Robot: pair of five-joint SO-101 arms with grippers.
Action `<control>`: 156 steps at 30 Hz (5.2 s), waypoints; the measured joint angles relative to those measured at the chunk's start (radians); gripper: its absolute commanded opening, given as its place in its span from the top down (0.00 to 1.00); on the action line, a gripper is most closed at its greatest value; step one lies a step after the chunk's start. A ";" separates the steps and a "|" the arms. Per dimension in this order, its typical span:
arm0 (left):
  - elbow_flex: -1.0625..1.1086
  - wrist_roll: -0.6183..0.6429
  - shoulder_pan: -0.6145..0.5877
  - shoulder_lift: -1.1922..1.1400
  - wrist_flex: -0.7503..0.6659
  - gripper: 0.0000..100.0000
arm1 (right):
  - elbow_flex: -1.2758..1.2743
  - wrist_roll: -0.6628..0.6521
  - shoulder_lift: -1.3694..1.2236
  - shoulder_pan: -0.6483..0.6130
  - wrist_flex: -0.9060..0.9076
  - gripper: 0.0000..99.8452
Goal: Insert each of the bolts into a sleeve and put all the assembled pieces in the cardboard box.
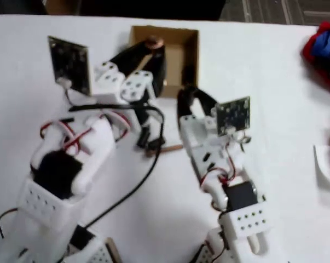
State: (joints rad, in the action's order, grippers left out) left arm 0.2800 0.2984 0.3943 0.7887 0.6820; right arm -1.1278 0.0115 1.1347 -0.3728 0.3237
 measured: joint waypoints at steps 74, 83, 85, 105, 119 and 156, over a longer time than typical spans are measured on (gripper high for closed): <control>0.064 -0.204 0.015 -0.141 0.201 0.87 | 0.081 0.077 -0.005 -0.060 0.077 0.98; 0.060 -0.213 -0.003 0.005 0.222 0.87 | 0.081 0.078 -0.023 -0.058 0.077 0.98; 0.060 -0.213 -0.023 0.020 0.233 0.87 | 0.081 0.078 -0.069 -0.060 0.075 0.98; 0.204 -0.385 -0.437 0.028 0.222 0.87 | 1.772 0.008 -1.587 0.071 0.701 0.98; 0.308 -0.354 -0.453 0.028 0.190 0.87 | 2.559 0.011 -2.260 0.072 0.779 0.98; 0.347 -0.354 -0.359 0.028 0.190 0.87 | 2.435 0.063 -2.398 0.117 0.675 0.82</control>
State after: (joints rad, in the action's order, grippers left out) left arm 0.6268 -0.0560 0.0353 0.8163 0.8723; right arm 1.3073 0.0744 -1.2635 -0.2562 0.9989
